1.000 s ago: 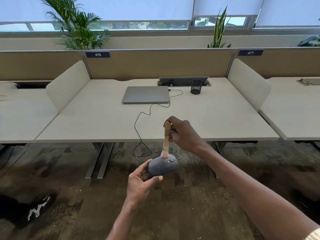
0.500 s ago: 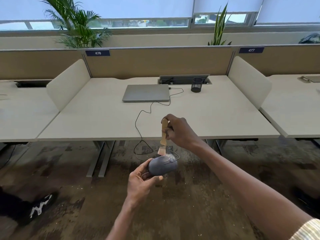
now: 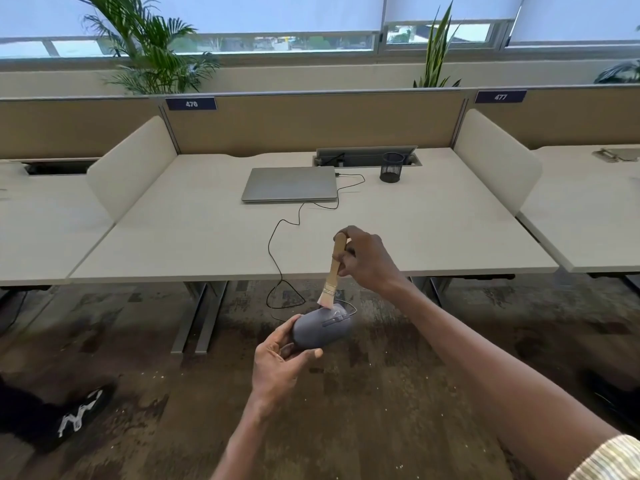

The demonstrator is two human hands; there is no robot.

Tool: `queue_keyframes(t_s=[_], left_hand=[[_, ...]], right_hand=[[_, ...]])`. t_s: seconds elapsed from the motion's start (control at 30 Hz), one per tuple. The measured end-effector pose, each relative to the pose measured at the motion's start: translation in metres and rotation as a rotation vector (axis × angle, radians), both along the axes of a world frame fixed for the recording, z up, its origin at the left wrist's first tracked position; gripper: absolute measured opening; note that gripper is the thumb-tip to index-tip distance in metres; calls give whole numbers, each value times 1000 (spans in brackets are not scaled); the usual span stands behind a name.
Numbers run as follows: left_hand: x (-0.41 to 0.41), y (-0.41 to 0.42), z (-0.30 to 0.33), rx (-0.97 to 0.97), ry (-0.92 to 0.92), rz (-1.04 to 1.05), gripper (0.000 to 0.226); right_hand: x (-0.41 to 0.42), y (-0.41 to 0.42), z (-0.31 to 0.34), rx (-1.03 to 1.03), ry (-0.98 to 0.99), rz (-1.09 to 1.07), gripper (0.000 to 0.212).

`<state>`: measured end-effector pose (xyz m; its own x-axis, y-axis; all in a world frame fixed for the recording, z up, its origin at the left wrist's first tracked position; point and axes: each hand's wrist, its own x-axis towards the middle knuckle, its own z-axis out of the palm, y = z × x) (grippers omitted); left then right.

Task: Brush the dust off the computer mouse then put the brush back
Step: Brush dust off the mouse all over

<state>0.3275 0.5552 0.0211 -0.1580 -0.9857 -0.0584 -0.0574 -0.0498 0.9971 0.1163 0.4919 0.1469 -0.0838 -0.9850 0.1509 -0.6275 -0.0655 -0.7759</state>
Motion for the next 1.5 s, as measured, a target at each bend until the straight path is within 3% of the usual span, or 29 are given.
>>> queue_keyframes(t_s=[0.1,0.37,0.63,1.27,1.5], left_hand=[[1,-5,-1,14,7,9,77],[-6,-9,-2,41,30,-4,82],[-7,-14,-1,47,33,-18,84],[-12,-18,5,84,138,13,70],[-12,-22,7,102,181,1,71]], right_hand=[[-6,9,2,-17,-90,16,25],[-9,19,-8,-75,22,67,35],[-16,20,-2,-81,-12,54,41],[-27,19,-6,-125,-12,12,39],[-31,20,-2,-111,73,51,41]])
